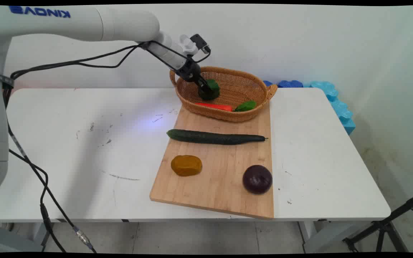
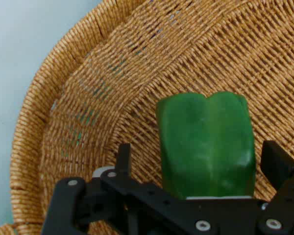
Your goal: Pick up the potato from the cutting board
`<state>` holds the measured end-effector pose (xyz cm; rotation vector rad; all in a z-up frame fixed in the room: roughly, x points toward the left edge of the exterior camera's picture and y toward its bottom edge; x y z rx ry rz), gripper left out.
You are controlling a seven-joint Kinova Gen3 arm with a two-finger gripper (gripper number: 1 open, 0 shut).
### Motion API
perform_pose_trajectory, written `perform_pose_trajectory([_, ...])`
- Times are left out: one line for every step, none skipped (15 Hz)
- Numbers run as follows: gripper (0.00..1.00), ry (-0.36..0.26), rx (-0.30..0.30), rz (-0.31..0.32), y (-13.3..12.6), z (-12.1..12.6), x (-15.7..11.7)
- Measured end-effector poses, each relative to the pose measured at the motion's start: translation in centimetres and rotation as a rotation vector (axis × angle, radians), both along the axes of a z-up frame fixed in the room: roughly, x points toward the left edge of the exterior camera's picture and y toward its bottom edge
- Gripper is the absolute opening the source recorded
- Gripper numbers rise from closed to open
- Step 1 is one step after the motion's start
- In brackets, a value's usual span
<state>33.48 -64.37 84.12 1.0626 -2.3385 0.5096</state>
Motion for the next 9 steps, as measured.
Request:
perform_pose_trajectory([1.0,-0.001,-0.003,-0.004,-0.1,0.0,0.1])
perform_pose_trajectory([1.0,-0.002,-0.005,-0.007,-0.1,0.0,0.1])
perform_pose_trajectory([1.0,-0.002,-0.009,-0.01,0.0,0.2,0.2])
perform_pose_trajectory([1.0,-0.001,-0.012,-0.013,0.1,0.5,0.3])
perform_pose_trajectory([1.0,0.0,-0.015,-0.016,0.3,0.8,0.3])
perform_pose_trajectory([1.0,0.001,-0.016,-0.019,0.5,1.1,0.4])
perform_pose_trajectory([1.0,0.002,-0.018,-0.021,0.8,1.5,0.4])
perform_pose_trajectory([1.0,0.003,-0.019,-0.023,1.1,1.8,0.5])
perform_pose_trajectory([1.0,0.004,-0.021,-0.026,1.5,2.4,0.5])
